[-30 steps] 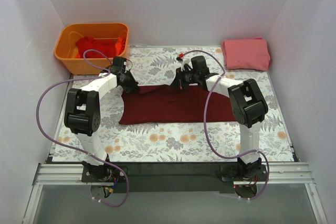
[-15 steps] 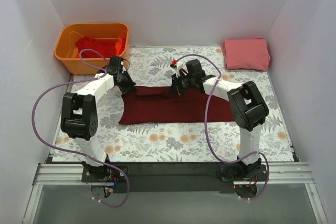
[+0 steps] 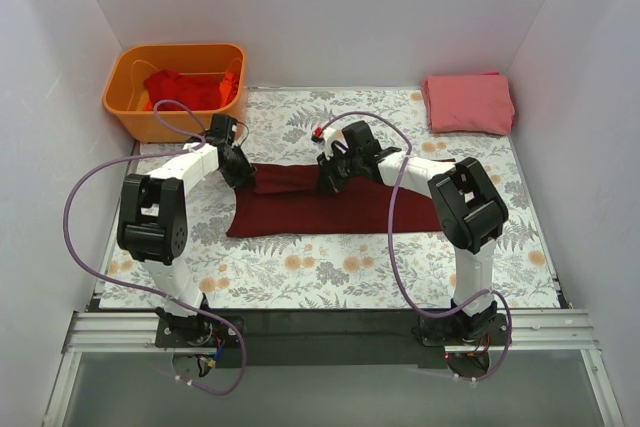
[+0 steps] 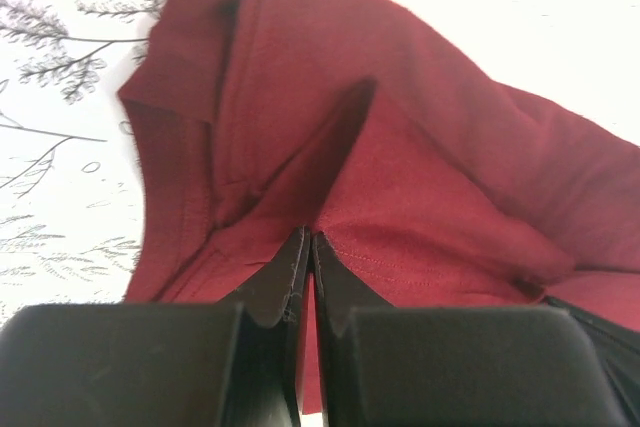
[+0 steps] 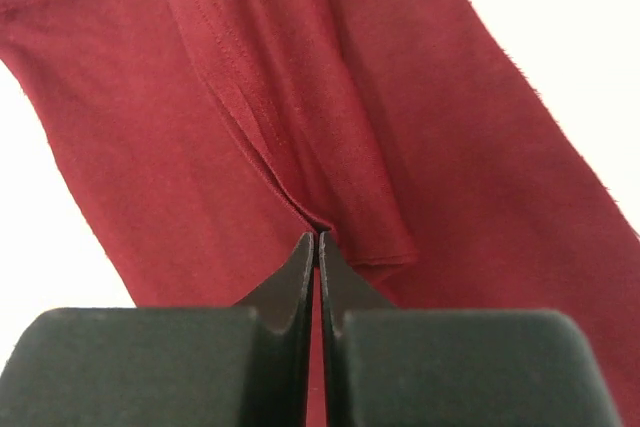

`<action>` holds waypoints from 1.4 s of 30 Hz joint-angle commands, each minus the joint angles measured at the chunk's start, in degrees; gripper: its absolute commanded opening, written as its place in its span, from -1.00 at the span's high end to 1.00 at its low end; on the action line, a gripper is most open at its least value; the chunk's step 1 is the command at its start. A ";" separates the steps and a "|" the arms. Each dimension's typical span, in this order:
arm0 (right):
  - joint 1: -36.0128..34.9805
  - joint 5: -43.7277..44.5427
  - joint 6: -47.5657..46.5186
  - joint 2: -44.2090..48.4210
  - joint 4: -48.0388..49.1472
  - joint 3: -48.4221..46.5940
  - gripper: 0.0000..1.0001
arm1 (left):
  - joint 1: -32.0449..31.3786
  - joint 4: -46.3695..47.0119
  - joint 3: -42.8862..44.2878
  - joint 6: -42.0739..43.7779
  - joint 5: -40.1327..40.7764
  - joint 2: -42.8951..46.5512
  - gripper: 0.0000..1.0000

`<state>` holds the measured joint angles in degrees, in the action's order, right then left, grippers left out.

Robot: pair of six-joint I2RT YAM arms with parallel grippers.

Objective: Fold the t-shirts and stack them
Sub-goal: Fold the tshirt

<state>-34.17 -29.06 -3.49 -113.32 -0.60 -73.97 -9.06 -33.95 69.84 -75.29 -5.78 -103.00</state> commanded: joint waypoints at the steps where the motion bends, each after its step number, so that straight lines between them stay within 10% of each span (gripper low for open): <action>1: -0.54 -0.29 -1.88 1.61 -2.12 0.76 0.86 | 0.53 -1.90 0.20 0.67 2.88 0.17 1.00; 15: -0.37 1.99 0.32 7.67 -6.61 1.55 0.35 | 0.36 -3.22 0.29 1.81 5.08 6.05 0.15; 35: 7.62 -11.02 16.84 -8.93 7.72 -3.81 0.45 | -5.79 -0.14 -0.41 -2.93 13.51 -5.63 0.42; 42: 9.65 -7.01 14.05 1.50 5.37 2.77 0.45 | -6.23 -2.34 2.22 -2.94 15.27 -1.69 0.20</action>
<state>-24.32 -38.92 12.05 -120.57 4.47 -74.02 -15.46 -33.91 71.00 -78.26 4.58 -107.33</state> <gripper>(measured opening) 0.272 0.377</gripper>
